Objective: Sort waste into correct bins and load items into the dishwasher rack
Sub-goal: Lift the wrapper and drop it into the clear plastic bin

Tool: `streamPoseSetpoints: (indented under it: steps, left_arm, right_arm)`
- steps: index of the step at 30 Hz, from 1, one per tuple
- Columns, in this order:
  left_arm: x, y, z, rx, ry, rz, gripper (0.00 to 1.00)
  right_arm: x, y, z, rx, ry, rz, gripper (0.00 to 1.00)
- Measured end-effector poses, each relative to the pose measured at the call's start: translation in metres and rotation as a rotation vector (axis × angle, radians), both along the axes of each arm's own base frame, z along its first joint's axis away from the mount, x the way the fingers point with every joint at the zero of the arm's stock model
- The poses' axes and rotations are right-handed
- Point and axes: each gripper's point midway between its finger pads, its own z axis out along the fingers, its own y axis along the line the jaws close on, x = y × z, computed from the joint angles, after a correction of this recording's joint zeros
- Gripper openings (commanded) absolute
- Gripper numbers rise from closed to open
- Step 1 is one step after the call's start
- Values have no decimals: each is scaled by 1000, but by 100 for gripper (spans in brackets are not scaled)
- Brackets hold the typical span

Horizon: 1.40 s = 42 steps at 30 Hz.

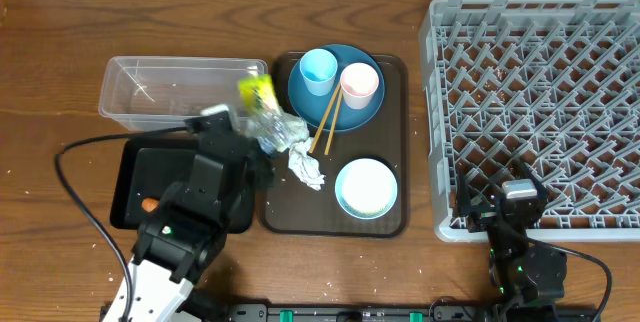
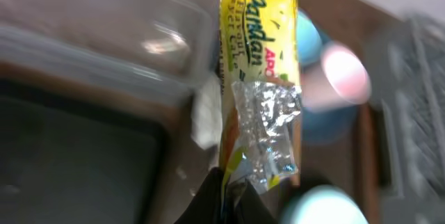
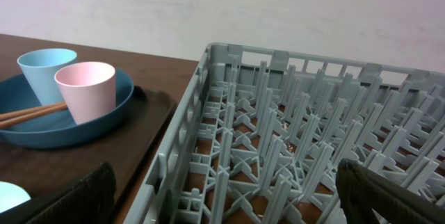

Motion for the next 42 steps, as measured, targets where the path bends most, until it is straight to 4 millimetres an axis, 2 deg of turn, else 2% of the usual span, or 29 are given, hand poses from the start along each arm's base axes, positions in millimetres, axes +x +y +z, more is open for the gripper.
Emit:
streamPoseSetpoints:
  steps: [6, 10, 17, 26, 28, 30, 32, 36, 38, 42]
  left_arm:
    - [37, 26, 19, 65, -144, 176, 6]
    - [59, 42, 16, 79, -174, 264, 7]
    - [91, 81, -17, 71, -128, 430, 6]
    - [112, 122, -75, -3, -6, 545, 7]
    - [113, 126, -83, -18, 13, 550, 17]
    - [113, 129, -86, -40, 23, 560, 54]
    - [114, 131, -85, -49, 19, 561, 72]
    - [115, 126, -77, -79, 1, 537, 82]
    - [115, 118, -67, -112, -12, 496, 83]
    - [91, 84, -49, -232, 45, 342, 83]
  right_arm:
    - [0, 0, 0, 0, 0, 0, 99]
    - [0, 0, 0, 0, 0, 0, 99]
    - [0, 0, 0, 0, 0, 0, 99]
    - [0, 0, 0, 0, 0, 0, 99]
    - [0, 0, 0, 0, 0, 0, 99]
    - [0, 0, 0, 0, 0, 0, 99]
    - [0, 0, 0, 0, 0, 0, 99]
    - [0, 0, 0, 0, 0, 0, 99]
    - [0, 0, 0, 0, 0, 0, 99]
    - [0, 0, 0, 0, 0, 0, 99]
